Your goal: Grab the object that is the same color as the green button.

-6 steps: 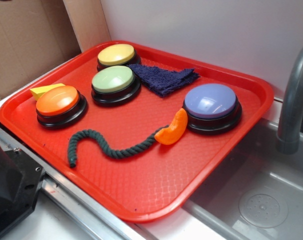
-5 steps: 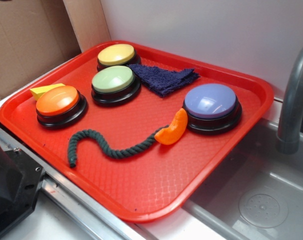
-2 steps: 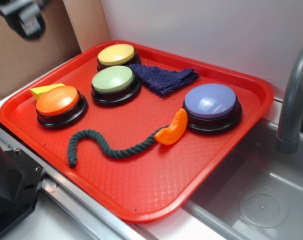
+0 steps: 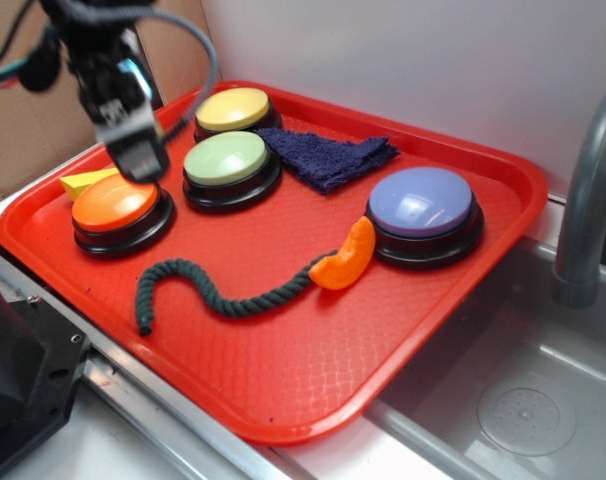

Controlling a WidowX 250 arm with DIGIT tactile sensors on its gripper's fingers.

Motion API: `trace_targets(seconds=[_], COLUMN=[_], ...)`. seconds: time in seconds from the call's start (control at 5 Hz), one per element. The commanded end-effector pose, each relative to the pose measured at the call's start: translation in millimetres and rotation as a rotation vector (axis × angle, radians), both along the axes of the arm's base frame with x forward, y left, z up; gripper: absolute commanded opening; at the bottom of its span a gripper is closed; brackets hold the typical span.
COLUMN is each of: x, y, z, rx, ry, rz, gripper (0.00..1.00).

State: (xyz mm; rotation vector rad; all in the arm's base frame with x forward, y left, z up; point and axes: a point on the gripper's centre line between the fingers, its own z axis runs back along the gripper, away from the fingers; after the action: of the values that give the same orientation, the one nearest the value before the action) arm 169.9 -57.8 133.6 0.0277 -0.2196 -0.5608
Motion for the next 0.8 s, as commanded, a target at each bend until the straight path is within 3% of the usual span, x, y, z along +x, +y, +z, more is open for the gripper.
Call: trace_targets(seconds=[0.0,0.2,0.6], x=[11,9,3], y=[-19,-23,-32], z=[-57,-82,-112], rx=[0.004,0.052,0.039], ry=[-0.011,-0.011,0.040], rz=[-0.118,-0.128,-0.186], gripper=[1.00,1.00,1.00])
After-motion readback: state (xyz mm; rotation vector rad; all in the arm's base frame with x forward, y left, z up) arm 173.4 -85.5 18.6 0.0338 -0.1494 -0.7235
